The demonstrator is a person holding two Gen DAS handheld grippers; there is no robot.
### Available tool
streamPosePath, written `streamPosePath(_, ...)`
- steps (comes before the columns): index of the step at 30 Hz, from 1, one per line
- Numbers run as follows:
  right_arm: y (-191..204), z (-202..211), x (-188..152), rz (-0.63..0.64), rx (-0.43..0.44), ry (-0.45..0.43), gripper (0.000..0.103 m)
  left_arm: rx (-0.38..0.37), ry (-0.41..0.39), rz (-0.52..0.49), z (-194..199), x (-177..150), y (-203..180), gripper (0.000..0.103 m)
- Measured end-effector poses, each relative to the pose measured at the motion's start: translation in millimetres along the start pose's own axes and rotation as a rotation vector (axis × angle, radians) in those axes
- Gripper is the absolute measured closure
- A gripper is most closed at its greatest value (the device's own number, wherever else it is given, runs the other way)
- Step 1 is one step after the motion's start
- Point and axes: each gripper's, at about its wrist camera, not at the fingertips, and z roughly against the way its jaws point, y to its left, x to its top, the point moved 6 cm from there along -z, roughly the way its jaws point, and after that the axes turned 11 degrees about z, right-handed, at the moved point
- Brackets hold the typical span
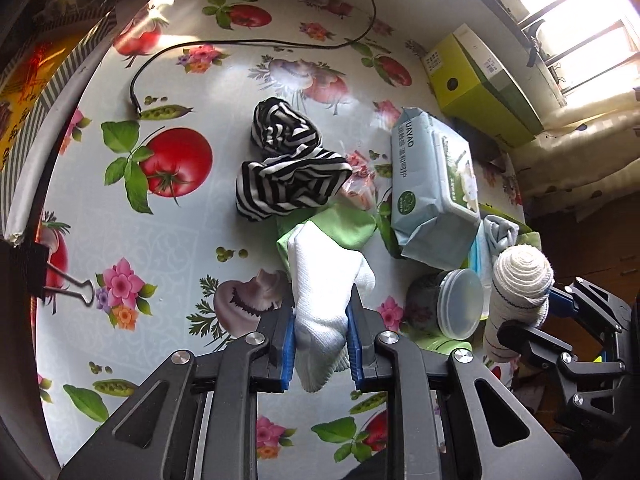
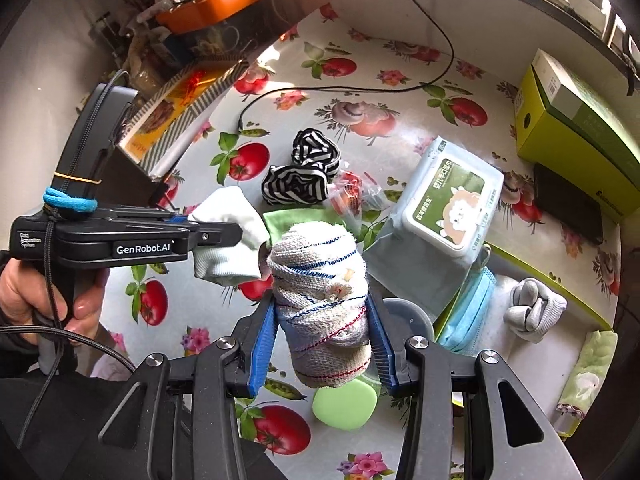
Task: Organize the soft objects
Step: 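Lift and carry the white sock and rolled towel over the white tray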
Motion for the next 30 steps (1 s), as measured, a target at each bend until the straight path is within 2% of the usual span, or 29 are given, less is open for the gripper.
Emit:
streamPosePath(20,-36.2,24.6,-19.6,-0.103,-0.035,-0.053,0.061,-0.018,-0.021,-0.083,13.9,3.3,-42.5,0.081)
streamPosePath(30,-67.9,41.8,-37.7,-0.188,-0.079,-0.084,0.061,-0.039,-0.025,-0.155,16.6,5.8,-80.0,0.081)
